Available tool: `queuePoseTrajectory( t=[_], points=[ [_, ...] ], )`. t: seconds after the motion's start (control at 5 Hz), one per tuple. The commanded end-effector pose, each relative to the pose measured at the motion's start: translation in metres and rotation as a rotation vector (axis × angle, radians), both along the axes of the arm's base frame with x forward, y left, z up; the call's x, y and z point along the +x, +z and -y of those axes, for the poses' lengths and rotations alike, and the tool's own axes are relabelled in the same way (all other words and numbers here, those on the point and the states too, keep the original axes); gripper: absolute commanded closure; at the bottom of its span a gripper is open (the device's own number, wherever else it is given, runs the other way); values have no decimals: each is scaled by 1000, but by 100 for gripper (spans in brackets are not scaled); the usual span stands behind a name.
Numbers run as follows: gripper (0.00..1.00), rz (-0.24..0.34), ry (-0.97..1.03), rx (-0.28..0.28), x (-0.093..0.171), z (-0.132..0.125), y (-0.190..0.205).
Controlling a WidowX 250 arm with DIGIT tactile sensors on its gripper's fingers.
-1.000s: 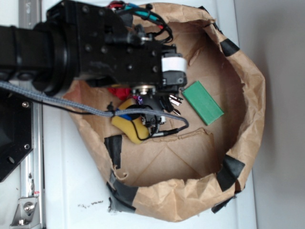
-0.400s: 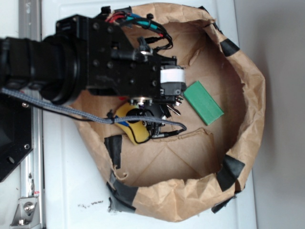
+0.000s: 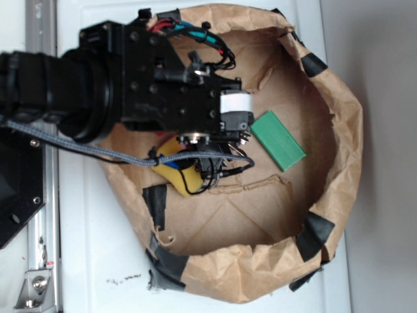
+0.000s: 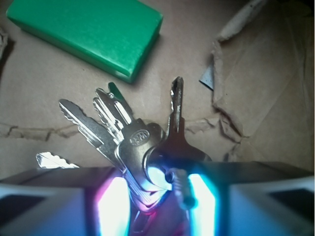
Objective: Grab the silver keys.
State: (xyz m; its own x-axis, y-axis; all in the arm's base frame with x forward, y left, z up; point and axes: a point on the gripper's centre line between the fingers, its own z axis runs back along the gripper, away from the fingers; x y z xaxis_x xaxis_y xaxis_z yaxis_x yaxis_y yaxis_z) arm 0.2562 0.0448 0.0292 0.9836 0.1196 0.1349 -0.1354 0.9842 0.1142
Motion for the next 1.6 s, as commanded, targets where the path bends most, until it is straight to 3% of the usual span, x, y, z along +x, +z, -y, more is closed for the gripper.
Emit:
queuePoseTrajectory(
  t=[0.0, 0.8, 1.0, 1.4],
  points=[
    [100, 50, 22, -2, 15, -9, 15],
    [100, 60, 75, -22, 25, 1, 36],
    [100, 72, 122, -62, 24, 13, 79],
    [100, -36, 210, -131, 28, 20, 178]
  ],
)
